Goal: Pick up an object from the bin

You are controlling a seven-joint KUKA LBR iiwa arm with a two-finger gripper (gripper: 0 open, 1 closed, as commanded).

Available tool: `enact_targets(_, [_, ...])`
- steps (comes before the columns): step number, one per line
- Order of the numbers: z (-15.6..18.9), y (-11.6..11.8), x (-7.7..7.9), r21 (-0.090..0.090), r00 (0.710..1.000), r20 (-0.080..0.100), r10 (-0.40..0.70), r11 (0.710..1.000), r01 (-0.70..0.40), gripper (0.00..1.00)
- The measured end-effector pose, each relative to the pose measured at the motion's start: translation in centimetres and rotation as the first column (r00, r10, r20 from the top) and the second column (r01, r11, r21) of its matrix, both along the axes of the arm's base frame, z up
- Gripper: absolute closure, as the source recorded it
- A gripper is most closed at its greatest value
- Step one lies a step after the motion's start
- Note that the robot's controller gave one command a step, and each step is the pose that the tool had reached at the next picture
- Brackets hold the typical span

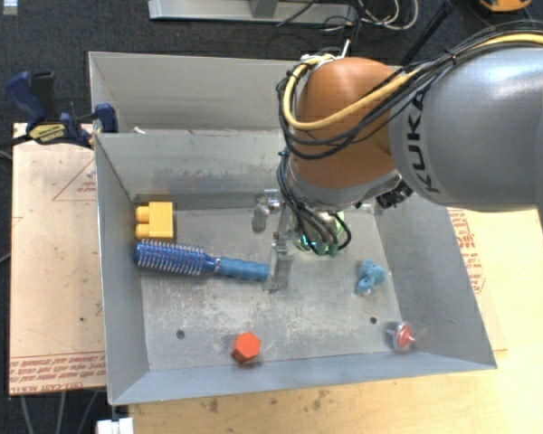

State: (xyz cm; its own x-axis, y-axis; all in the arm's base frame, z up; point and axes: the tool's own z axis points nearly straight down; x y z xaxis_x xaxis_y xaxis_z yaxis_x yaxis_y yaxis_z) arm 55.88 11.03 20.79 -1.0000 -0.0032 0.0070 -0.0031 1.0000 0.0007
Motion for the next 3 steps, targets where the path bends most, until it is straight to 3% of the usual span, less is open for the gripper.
enact_targets(1, [-14.3,5.8,3.7,0.000,0.994,0.003,-0.105,0.994,0.105,0.00])
enact_targets(2, [-10.6,7.2,1.8,0.002,0.993,0.008,-0.115,0.993,0.115,0.00])
enact_targets(3, [-10.5,6.8,0.9,0.000,0.976,0.006,-0.219,0.976,0.219,0.00])
